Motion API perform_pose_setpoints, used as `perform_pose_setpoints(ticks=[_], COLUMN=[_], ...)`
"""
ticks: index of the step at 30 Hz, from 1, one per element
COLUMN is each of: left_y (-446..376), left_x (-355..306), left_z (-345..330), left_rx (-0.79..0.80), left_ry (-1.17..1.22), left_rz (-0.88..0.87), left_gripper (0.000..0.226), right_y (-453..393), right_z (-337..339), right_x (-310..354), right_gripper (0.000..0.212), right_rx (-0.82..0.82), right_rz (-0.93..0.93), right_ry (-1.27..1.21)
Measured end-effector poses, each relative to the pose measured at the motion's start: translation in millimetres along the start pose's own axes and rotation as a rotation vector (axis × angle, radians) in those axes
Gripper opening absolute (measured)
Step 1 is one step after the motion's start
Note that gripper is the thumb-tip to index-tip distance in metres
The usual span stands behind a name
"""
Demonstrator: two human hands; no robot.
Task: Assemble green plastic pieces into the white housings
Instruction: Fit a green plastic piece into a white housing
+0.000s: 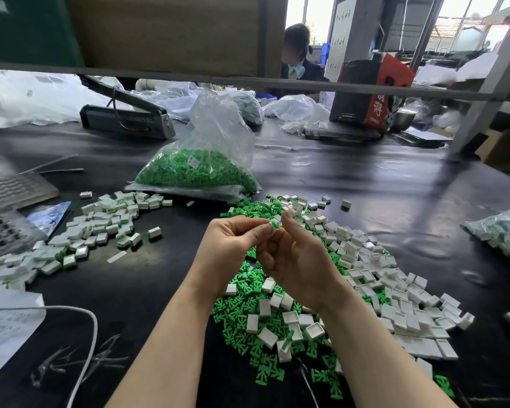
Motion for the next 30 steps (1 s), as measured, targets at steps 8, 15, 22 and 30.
perform_pose_setpoints(ticks=[8, 15, 22, 30], left_y=[-3, -4, -3, -13], left_x=[0, 4, 3, 20], left_z=[9, 11, 7, 35], left_rx=[-0.181, -0.202, -0.142, -0.332], left_ry=[-0.201, -0.333, -0.375, 0.028], left_rz=[-0.096, -0.112, -0.098, 0.27], left_gripper=[0.003, 0.007, 0.01, 0.006], right_y=[0, 0, 0, -1], right_z=[16, 17, 11, 23], right_x=[18, 20, 15, 16], right_gripper=[0.012, 0.002, 0.012, 0.01], right_rx=[-0.201, -0.111, -0.094, -0.176], right_rz=[0.297, 0.364, 0.362, 0.336], right_ry=[0.48, 0.827, 0.94, 1.209])
Point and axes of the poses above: each hand's wrist, its own y-axis away from the middle knuckle, its own z-axis out of the back of the hand, x = y × z, the point moved 2 cm from there along -y, towards the middle knuckle, and after that the axes turned 15 degrees about z, right-handed, at the moved point
